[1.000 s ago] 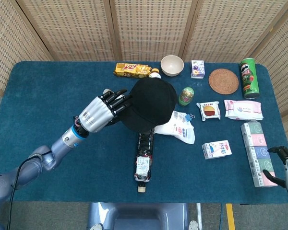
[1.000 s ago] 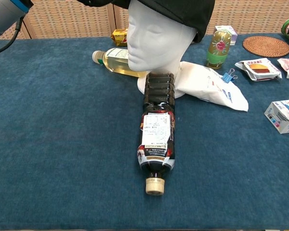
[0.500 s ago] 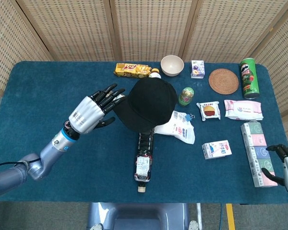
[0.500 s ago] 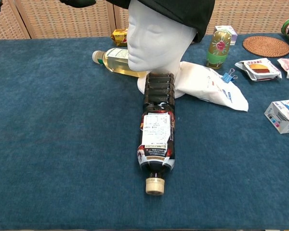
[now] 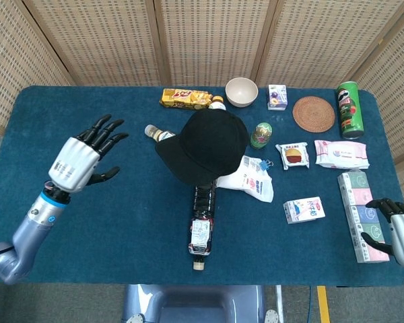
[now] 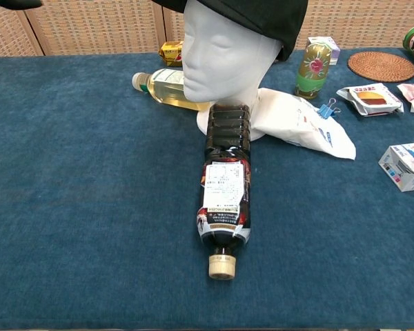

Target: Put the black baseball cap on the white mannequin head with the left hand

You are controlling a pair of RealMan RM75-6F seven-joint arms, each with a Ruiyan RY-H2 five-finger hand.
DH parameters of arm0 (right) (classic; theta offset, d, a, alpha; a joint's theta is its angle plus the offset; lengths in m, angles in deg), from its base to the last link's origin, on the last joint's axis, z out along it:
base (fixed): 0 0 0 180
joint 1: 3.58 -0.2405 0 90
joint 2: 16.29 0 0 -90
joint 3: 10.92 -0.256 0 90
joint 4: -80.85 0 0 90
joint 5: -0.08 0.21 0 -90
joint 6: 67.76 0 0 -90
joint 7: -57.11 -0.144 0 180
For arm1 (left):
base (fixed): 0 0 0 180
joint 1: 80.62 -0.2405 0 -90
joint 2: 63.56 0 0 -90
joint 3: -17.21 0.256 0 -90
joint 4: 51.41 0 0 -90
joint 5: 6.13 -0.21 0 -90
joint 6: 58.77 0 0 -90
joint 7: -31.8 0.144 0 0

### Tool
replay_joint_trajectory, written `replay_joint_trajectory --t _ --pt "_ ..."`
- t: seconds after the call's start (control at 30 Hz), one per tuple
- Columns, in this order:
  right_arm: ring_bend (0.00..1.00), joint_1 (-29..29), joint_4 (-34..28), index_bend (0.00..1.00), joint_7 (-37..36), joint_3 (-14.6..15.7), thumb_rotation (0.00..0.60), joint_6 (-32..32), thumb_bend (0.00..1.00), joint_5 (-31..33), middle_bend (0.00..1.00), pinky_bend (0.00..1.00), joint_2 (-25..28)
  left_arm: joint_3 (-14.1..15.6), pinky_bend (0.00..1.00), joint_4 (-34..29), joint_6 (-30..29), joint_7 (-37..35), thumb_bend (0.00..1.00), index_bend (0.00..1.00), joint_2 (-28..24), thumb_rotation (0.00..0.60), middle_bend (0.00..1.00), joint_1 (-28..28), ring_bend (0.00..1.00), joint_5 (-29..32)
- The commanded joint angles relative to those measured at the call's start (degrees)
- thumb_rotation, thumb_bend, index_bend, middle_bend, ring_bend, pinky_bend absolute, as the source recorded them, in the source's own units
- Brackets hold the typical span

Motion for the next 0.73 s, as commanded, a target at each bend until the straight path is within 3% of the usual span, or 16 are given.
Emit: replay_joint_trajectory --t 0.03,0.13,0.17,0.37,0.57,0.73 --pt "0.44 -0.25 -0.09 0.38 0.13 -0.05 0.600 -0.45 0.15 0.28 0.41 0.45 0.08 0.83 0.43 -3.28 0.79 1.67 0.19 0.32 -2.39 0.600 0.16 -2.72 0.09 2.80" --pt "0.44 -0.72 -0.24 0.38 0.66 -0.12 0.600 -1.34 0.15 0.84 0.41 0.44 0.10 1.75 0.49 -6.30 1.41 3.26 0.22 0.44 -4.63 0.600 0.23 -5.45 0.16 5.72" --pt "0.44 -1.20 -0.11 0.38 1.88 -0.18 0.600 -2.10 0.15 1.25 0.41 0.44 -0.06 3.48 0.50 -8.29 1.61 4.28 0.23 0.45 -6.89 0.600 0.25 -8.60 0.18 9.17" --pt "0.44 -2.33 -0.18 0.38 5.71 -0.67 0.600 -3.09 0.15 2.59 0.41 0.44 -1.20 5.27 0.57 -12.73 -1.64 7.14 0.27 0.56 -10.78 0.600 0.41 -15.75 0.33 12.83" --pt "0.44 -2.65 -0.28 0.38 6.35 -0.48 0.600 -3.19 0.15 2.53 0.41 0.44 -1.88 6.05 0.57 -12.38 -6.44 6.79 0.27 0.57 -9.67 0.600 0.43 -22.21 0.34 13.32" --pt "0.44 -2.72 -0.14 0.38 6.18 -0.40 0.600 -3.16 0.15 2.61 0.41 0.44 -2.09 6.71 0.57 -12.59 -6.66 7.09 0.27 0.58 -9.45 0.600 0.43 -25.12 0.34 13.73"
